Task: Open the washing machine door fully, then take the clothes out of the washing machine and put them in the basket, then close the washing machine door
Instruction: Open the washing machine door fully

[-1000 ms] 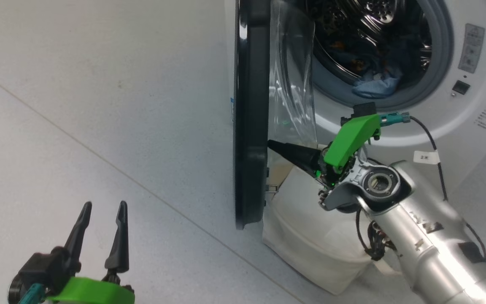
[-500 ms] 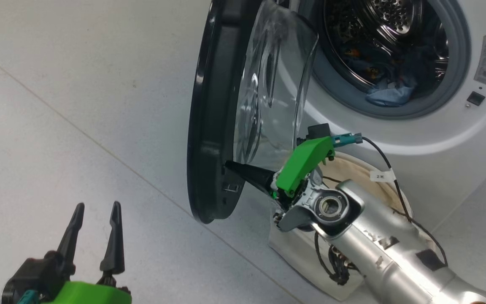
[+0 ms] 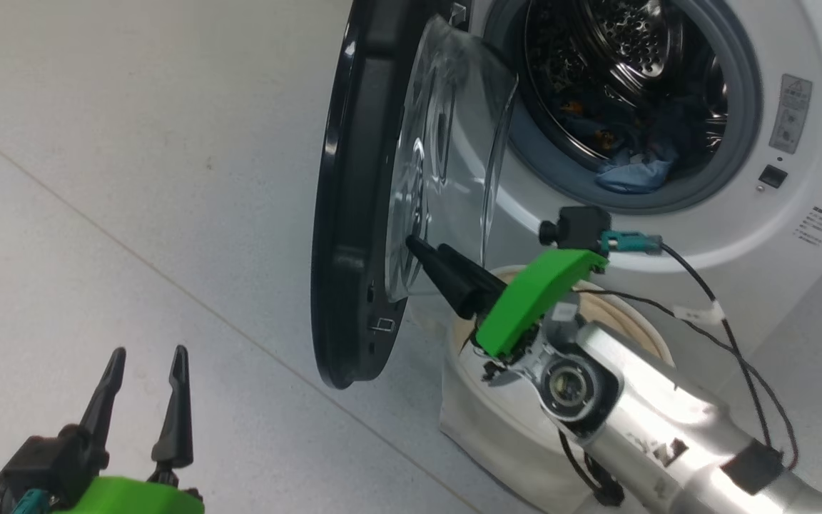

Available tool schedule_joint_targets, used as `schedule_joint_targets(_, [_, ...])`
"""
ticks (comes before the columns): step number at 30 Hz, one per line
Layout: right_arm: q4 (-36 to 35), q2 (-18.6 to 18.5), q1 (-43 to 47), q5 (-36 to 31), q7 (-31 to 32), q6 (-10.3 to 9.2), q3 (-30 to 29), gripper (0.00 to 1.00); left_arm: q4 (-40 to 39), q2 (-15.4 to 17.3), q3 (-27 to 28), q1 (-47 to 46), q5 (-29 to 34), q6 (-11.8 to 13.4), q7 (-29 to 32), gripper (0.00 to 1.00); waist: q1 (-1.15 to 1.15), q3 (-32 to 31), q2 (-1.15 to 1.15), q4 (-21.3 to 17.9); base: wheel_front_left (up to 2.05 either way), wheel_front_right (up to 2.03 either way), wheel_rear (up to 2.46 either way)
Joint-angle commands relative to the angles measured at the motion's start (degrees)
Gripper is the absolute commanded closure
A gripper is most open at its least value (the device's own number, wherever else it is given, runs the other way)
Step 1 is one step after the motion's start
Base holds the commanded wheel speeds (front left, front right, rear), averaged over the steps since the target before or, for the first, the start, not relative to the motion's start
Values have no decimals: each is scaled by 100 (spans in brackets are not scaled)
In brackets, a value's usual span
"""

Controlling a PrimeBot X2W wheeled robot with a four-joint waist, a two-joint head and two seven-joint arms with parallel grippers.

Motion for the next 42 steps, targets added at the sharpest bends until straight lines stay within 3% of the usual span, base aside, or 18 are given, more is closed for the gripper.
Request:
schedule_joint_targets(1, [-183,-33,74,-111,-150,48,5,0,-185,157,244,-212,-16,-10,10,0,0,-28,0,-23,0,0,0])
schedule_joint_targets(7, [-362,-660,518,-1283,-1196,48,400,0,-170,275,234,-256,-27,-46,122,0,0,-190,0,-125,0,0,0])
schedule_joint_targets(14, [-599,-987,1101,-2589,-1495,48,48,0,-286,453,399,-132,-109,-20,187,0,0,-242,0,-390,0,0,0])
schedule_joint_targets(27, [-1532,-776,2737,-4885,-1506,48,-1822,0,-379,555,419,-3,-224,-74,207,0,0,-178,0,-694,0,0,0])
schedule_joint_targets(42, [-2160,-465,3238,-5928,-1214,48,-2383,0,-340,512,296,-20,-267,-84,151,0,0,-75,0,-818,0,0,0])
